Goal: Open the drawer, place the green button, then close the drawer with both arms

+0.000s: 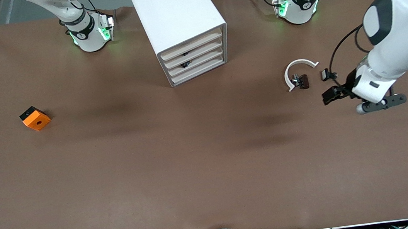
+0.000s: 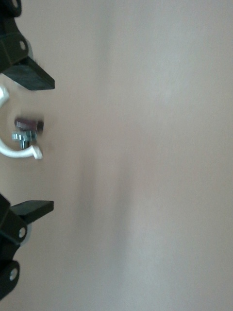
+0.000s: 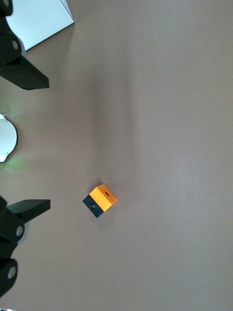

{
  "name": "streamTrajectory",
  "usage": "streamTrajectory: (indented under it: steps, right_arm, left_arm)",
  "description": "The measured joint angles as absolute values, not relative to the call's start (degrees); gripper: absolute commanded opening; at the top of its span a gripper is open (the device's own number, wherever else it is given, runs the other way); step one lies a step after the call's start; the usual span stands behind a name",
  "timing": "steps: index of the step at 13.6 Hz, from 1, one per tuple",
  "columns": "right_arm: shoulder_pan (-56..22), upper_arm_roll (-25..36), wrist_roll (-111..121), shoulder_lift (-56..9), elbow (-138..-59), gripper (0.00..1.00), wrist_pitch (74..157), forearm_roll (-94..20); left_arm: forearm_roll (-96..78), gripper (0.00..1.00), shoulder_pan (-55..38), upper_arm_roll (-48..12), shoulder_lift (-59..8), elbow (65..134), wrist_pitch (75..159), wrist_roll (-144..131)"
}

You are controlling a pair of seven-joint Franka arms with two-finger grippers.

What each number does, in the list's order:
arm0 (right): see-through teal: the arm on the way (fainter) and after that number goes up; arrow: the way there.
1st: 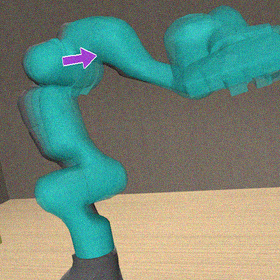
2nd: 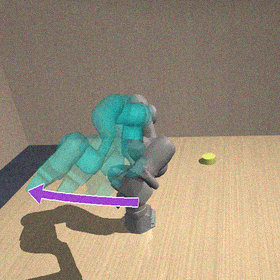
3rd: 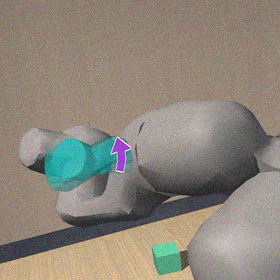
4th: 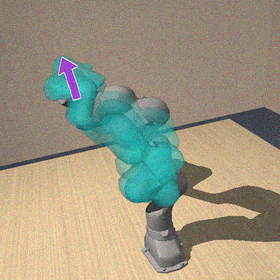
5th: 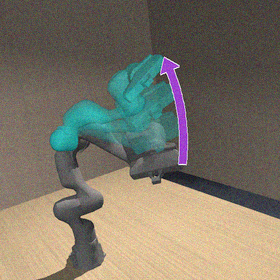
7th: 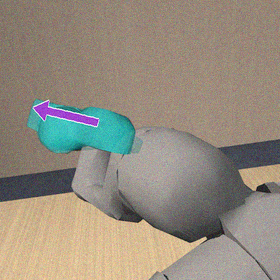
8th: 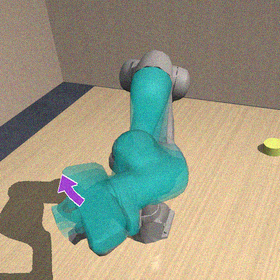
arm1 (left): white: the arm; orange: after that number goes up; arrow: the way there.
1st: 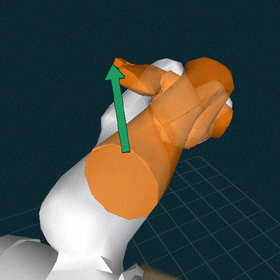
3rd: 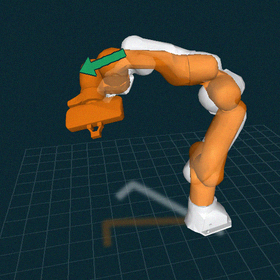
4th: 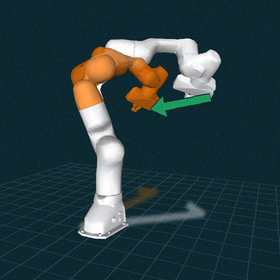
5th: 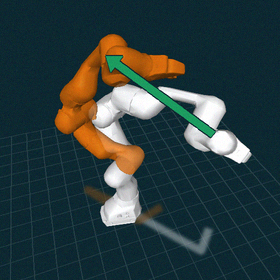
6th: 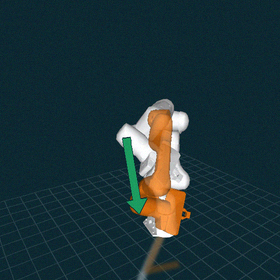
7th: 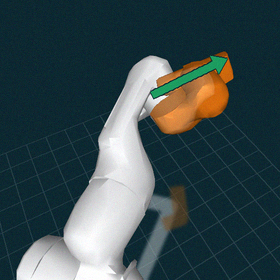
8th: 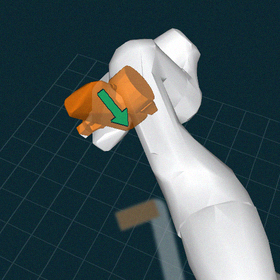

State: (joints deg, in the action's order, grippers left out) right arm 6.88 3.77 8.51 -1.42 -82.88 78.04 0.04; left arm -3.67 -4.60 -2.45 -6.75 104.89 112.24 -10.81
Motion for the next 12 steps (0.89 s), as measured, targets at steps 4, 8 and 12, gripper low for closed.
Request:
streamTrajectory:
  steps: [4,8,12]
  right_arm:
    - [6.79,3.60,8.51,4.63,-90.76,1.00,82.35,0.04]
    - [6.79,3.72,8.51,7.06,-93.54,1.00,82.68,0.04]
    - [6.75,3.83,8.51,8.36,-95.31,1.00,82.75,0.02]
  left_arm:
    - [-3.10,1.00,-0.07,-2.47,-2.01,104.89,108.84,-3.14]
    - [-3.10,1.00,1.90,-2.50,1.60,104.82,107.63,-1.26]
    - [-3.10,1.00,1.90,-2.66,2.90,100.83,105.36,-1.30]
